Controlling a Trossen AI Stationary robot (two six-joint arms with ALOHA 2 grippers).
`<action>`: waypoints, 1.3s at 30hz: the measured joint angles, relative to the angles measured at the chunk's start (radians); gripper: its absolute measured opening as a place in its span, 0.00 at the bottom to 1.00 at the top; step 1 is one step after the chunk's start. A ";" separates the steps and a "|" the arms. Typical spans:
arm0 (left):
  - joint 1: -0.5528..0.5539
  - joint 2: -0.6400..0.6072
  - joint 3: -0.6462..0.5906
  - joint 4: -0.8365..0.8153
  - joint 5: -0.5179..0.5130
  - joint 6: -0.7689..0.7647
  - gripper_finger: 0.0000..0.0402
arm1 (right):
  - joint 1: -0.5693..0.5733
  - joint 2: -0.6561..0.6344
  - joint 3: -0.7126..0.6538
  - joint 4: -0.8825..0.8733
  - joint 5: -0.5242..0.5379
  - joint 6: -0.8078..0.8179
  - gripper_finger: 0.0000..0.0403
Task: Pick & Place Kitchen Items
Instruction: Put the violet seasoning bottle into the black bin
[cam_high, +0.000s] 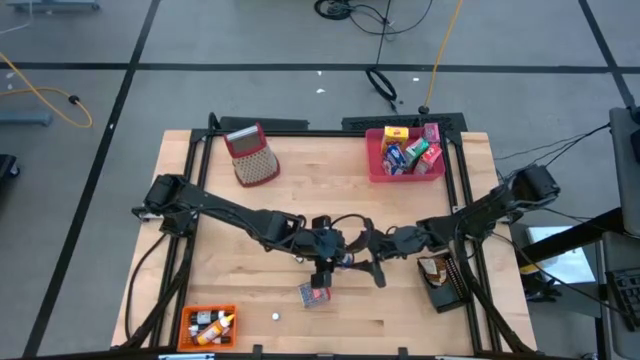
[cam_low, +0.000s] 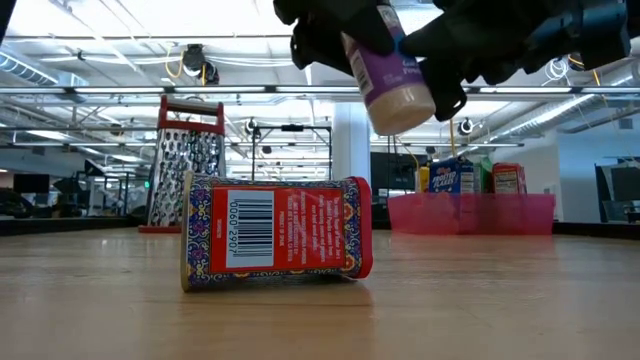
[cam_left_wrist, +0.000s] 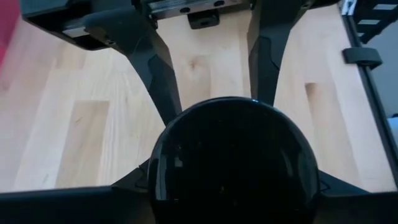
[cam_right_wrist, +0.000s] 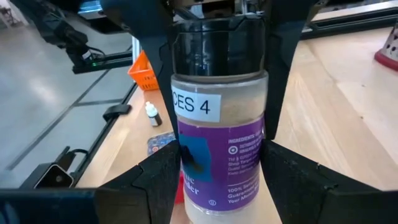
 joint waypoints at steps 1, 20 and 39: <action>0.000 0.000 0.000 -0.003 -0.004 -0.001 0.47 | 0.000 0.005 0.001 0.004 0.001 0.001 0.52; 0.007 -0.005 0.011 0.139 -0.040 0.057 0.47 | 0.003 0.016 0.004 0.023 -0.058 -0.003 0.67; 0.005 -0.003 0.006 0.099 -0.008 0.043 0.50 | 0.001 0.014 0.003 0.054 -0.033 -0.028 0.40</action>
